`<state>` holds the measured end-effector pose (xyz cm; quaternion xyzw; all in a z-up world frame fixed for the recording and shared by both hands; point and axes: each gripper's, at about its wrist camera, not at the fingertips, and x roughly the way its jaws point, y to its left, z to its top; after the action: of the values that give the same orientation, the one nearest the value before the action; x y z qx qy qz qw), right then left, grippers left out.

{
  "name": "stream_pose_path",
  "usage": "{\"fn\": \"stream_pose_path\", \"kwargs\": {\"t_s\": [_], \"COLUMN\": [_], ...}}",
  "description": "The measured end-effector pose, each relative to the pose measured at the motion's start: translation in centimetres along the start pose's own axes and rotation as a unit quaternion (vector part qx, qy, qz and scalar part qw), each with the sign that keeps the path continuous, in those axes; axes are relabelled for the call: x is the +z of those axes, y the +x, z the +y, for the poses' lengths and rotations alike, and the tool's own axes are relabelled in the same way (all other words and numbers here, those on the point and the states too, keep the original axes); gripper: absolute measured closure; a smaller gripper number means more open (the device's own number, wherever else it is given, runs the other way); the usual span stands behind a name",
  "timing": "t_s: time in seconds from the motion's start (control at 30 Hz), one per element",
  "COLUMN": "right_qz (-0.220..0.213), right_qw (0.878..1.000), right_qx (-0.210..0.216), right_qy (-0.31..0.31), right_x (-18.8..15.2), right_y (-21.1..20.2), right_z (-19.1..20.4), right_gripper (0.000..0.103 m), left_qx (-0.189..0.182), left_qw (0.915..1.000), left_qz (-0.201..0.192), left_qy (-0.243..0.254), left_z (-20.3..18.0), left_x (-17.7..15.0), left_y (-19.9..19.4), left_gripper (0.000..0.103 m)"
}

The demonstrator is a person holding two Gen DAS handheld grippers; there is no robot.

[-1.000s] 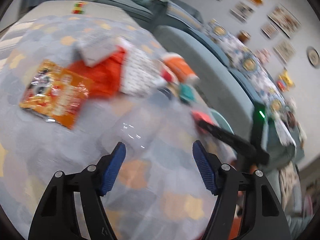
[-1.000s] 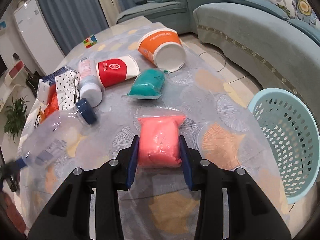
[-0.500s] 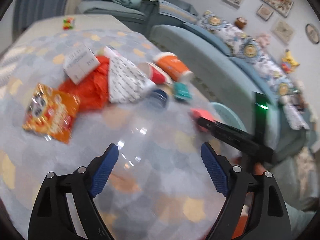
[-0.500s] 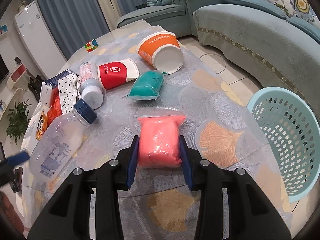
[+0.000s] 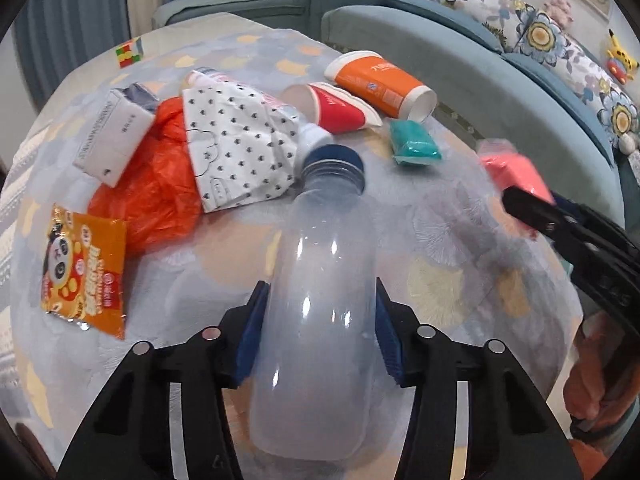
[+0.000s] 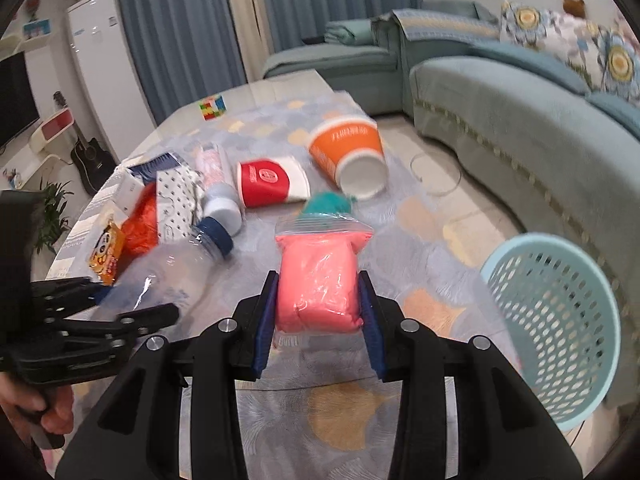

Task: Collect trash
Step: 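Grasp the clear plastic bottle with the left tool while the right tool holds the pink bag, then carry the bottle and pink bag over the basket and release both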

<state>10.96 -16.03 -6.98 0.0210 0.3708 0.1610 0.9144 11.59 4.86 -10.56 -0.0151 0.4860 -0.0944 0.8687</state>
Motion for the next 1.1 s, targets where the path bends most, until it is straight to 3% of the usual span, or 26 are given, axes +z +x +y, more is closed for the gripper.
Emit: {"fn": "stream_pose_path", "kwargs": {"t_s": [0.13, 0.3, 0.57, 0.87, 0.97, 1.1], "right_qz": [-0.023, -0.055, -0.086, -0.048, -0.002, 0.050], "right_qw": [1.000, 0.998, 0.988, 0.970, 0.960, 0.950], "right_qx": [-0.003, -0.015, -0.083, -0.147, -0.172, -0.169], "right_qy": [-0.004, 0.028, 0.093, 0.189, 0.220, 0.259], "right_x": [0.9, 1.9, 1.9, -1.6, -3.4, -5.4], "right_y": [-2.1, -5.1, -8.9, -7.9, -6.4, -4.3], "right_z": [-0.7, -3.9, -11.1, -20.1, -22.6, -24.9], "right_gripper": [0.068, 0.068, 0.068, 0.068, 0.068, 0.068], "left_qx": [-0.021, -0.077, -0.142, -0.178, -0.185, -0.185], "left_qw": [0.9993, 0.9938, 0.9811, 0.9780, 0.9781, 0.9795], "left_qz": [-0.027, -0.079, -0.131, -0.101, -0.082, -0.050], "left_qy": [-0.012, -0.016, 0.003, 0.042, 0.048, 0.062], "left_z": [-1.3, -4.5, -12.0, -21.0, -22.5, -24.2], "left_x": [0.3, 2.4, 6.9, 8.2, 8.1, 7.6], "left_y": [-1.0, -3.7, -6.5, -2.0, 0.1, 2.9], "left_gripper": [0.058, 0.058, 0.058, 0.058, 0.058, 0.058]}}
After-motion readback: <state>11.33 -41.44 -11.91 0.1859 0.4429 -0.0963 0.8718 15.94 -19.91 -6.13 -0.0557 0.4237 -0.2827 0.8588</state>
